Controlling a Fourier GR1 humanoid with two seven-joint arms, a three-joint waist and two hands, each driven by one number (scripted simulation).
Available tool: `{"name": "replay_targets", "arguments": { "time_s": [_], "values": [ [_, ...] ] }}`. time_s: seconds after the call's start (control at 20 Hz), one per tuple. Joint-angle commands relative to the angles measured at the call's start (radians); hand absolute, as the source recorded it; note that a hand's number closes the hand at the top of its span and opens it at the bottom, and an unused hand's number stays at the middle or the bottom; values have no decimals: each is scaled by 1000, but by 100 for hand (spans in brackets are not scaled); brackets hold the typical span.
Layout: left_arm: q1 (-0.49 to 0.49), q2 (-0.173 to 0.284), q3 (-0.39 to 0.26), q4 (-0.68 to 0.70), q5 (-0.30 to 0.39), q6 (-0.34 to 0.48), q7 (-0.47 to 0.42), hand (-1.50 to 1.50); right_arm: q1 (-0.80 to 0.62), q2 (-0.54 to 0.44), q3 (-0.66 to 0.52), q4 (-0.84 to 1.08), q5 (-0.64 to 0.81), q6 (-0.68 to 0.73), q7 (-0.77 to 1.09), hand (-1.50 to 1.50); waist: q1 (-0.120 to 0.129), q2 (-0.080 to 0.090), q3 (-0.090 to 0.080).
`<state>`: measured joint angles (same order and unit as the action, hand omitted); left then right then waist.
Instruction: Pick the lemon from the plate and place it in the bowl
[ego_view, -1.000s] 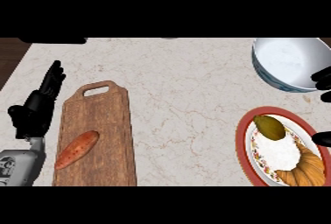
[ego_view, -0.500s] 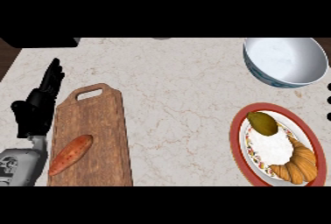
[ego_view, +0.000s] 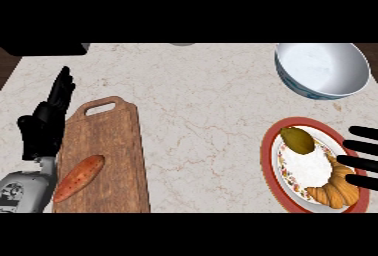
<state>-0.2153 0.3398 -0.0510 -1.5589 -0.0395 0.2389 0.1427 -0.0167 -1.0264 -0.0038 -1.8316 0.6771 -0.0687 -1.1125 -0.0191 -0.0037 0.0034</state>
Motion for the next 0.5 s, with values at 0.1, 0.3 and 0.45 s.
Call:
{"name": "replay_targets", "arguments": {
  "time_s": [0.1,0.3,0.45],
  "values": [
    [-28,-12,2,8,-8,-7,14,0,104,69,61,46,280,-226,-92,-150,13,4,-2],
    [21,4,11,-38,-8,-27,22,0,184,155,134,16,473,-307,23,-150,15,2,-3],
    [6,4,25,-36,-17,-31,25,0,147,160,97,14,548,-282,90,-150,17,2,-3]
  ]
}}
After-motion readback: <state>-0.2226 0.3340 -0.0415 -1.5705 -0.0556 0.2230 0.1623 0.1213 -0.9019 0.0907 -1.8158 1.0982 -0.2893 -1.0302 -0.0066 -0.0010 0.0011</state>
